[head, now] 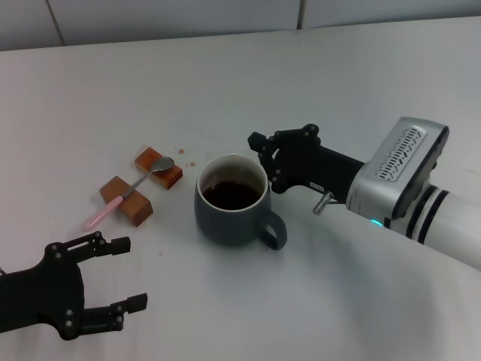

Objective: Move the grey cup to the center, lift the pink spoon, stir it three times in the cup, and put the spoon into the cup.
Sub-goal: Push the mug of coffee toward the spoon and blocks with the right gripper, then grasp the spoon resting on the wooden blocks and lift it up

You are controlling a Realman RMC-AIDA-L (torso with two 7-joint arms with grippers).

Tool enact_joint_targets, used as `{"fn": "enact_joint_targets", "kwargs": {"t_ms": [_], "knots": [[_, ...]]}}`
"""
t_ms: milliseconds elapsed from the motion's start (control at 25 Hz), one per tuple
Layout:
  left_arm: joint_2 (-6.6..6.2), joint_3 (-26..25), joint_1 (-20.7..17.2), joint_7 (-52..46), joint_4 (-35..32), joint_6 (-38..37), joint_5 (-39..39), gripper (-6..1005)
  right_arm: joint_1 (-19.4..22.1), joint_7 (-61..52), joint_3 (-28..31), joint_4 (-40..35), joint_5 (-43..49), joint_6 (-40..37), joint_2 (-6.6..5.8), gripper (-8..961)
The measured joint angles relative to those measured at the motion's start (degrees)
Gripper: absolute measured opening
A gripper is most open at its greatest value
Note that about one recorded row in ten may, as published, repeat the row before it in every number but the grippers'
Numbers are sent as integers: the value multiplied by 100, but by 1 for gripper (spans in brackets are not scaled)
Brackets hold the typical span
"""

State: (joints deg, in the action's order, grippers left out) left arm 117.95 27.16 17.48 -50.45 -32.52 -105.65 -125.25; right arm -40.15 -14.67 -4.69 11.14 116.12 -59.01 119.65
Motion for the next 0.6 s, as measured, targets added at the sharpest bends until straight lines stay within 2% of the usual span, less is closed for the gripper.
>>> {"fn": "enact_joint_targets", "kwargs": {"t_ms": [160,240,280,320,360,400,440,480,520,560,600], "knots": [[1,0,2,0,0,0,0,809,56,0,134,0,-53,-122,-3,-1],[5,-11,1,16,12,2,0,809,323,-28,521,-96,-65,-547,-28,0],[7,-25,1,30,19,6,0,808,323,-28,521,-96,-65,-547,-28,0],[8,-35,1,40,25,11,0,808,584,-42,875,-233,-66,-995,-38,0],[8,-47,1,48,31,13,0,808,584,-42,875,-233,-66,-995,-38,0],[9,-60,1,54,38,14,1,808,702,-47,1001,-304,-67,-1288,-44,0],[9,-62,3,56,41,14,0,808,1010,-107,1170,-547,-68,-2145,-55,0],[9,-65,3,58,42,14,1,808,1010,-107,1170,-547,-68,-2145,-55,0],[9,-66,6,59,44,14,1,807,1281,-334,1176,-863,-53,-3130,-66,0],[9,-69,6,60,44,15,0,807,1281,-334,1176,-863,-53,-3130,-66,0],[9,-70,6,60,44,16,1,807,1398,-557,1157,-1074,-21,-3642,-68,0]]}}
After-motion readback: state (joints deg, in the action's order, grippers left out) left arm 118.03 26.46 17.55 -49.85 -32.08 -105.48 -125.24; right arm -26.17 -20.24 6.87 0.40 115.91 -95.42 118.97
